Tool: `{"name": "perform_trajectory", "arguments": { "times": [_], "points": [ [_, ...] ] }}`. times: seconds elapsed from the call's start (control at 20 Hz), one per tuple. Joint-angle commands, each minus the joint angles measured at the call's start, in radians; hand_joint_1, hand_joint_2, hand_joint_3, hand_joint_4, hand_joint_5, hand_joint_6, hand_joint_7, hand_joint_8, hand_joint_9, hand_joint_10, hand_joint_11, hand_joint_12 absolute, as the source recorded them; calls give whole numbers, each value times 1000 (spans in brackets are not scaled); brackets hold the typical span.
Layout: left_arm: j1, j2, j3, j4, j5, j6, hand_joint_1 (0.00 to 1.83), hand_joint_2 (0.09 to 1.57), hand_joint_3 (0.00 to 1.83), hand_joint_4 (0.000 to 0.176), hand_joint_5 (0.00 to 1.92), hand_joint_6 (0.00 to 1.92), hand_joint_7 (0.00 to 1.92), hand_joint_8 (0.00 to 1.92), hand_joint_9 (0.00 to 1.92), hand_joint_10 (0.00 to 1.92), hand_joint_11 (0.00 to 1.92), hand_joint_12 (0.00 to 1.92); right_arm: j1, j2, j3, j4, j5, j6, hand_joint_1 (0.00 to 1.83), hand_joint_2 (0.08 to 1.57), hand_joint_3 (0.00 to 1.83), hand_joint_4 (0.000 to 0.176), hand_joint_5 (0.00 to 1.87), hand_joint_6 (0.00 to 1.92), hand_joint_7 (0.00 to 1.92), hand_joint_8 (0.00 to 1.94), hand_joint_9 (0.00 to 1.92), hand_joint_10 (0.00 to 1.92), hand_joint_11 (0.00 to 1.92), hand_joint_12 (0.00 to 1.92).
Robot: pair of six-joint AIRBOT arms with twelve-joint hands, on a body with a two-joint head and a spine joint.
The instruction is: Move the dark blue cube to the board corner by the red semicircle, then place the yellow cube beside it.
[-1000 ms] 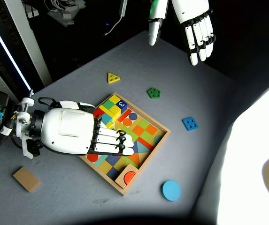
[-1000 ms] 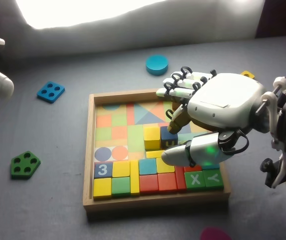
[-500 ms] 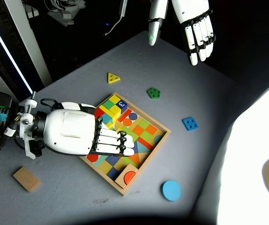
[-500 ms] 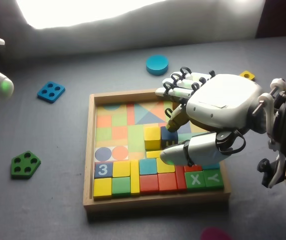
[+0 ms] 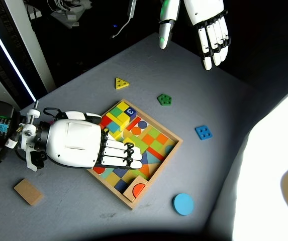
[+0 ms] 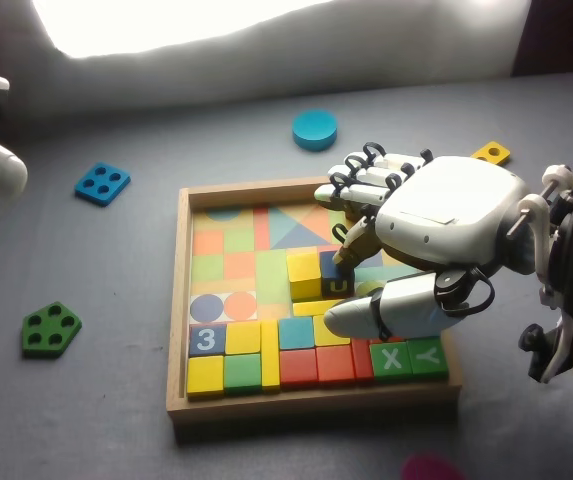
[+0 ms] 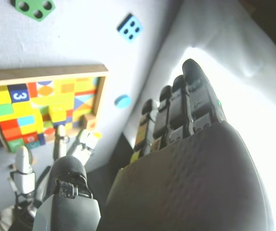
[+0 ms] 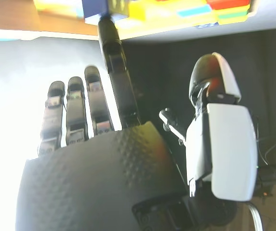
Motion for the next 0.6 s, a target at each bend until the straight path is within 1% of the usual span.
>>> {"name": "perform_trajectory", "arguments": {
  "times": [0.0, 0.05, 0.1, 0.15, 0.2, 0.25, 0.3, 0.35, 0.4, 0.45, 0.5, 0.55],
  "points": [
    [-10, 7, -2, 37, -77, 2, 0, 1097, 5, 53, 0, 0, 0, 0, 0, 0, 0, 342, 3, 3, 0, -8, 90, 2, 0, 1122, 6, 18, 767, 21, 92, 4, 0, 0, 0, 0],
    [-10, 7, -2, 37, -77, 2, 0, 1096, 3, 54, 0, 0, 0, 0, 0, 0, 0, 387, 2, 3, 0, -8, 90, 2, 0, 1122, 6, 18, 771, 23, 97, 6, 0, 0, 0, 0],
    [-10, 7, -2, 37, -77, 2, 0, 1092, 1, 53, 0, 0, 0, 0, 0, 0, 0, 334, 2, 4, 2, -8, 90, 2, 0, 1123, 6, 14, 778, 25, 104, 8, 0, 0, 0, 0],
    [-10, 7, -2, 37, -77, 2, 0, 1094, 1, 52, 0, 0, 0, 0, 0, 0, 0, 297, 2, 4, 4, -8, 90, 2, 0, 1121, 5, 16, 781, 25, 108, 9, 0, 0, 0, 0],
    [-10, 7, -2, 37, -77, 2, 0, 1094, 1, 50, 0, 0, 0, 0, 0, 0, 0, 290, 2, 4, 7, -8, 90, 2, 0, 1123, 6, 6, 781, 24, 100, 5, 0, 0, 0, 0],
    [-10, 7, -2, 37, -77, 2, 0, 1095, 1, 51, 0, 0, 0, 0, 0, 0, 0, 333, 2, 4, 9, -8, 90, 2, 0, 1127, 7, 1, 774, 21, 97, 3, 0, 0, 0, 0],
    [-10, 7, -2, 37, -77, 2, 0, 1094, 0, 57, 0, 0, 0, 0, 0, 0, 0, 312, 1, 4, 12, -8, 90, 0, 0, 1128, 8, 3, 770, 19, 94, 2, 0, 0, 0, 0],
    [-10, 7, -2, 37, -77, 2, 0, 1089, 0, 57, 0, 0, 0, 0, 0, 0, 0, 330, 1, 5, 16, -8, 90, -3, 0, 1128, 7, 3, 774, 20, 100, 4, 0, 0, 0, 0],
    [-10, 7, -2, 37, -77, 2, 0, 1089, 0, 60, 0, 0, 0, 0, 0, 0, 0, 356, 0, 6, 19, -8, 90, -7, 0, 1126, 6, 9, 777, 21, 103, 5, 0, 0, 0, 0],
    [-10, 7, -2, 37, -77, 2, 0, 1097, 3, 59, 0, 0, 0, 0, 0, 0, 0, 359, -2, 7, 23, -8, 89, -10, 0, 1127, 6, 7, 789, 25, 111, 8, 0, 0, 0, 0],
    [-10, 7, -2, 37, -77, 2, 0, 1101, 3, 59, 0, 0, 0, 0, 0, 0, 0, 310, -4, 8, 26, -8, 89, -11, 0, 1130, 8, 4, 792, 26, 107, 6, 0, 0, 0, 0],
    [-10, 7, -2, 37, -77, 2, 0, 1101, 3, 56, 0, 0, 0, 0, 0, 0, 0, 299, -6, 9, 29, -8, 89, -14, 0, 1130, 7, 3, 791, 25, 111, 7, 0, 0, 0, 0]
  ]
}}
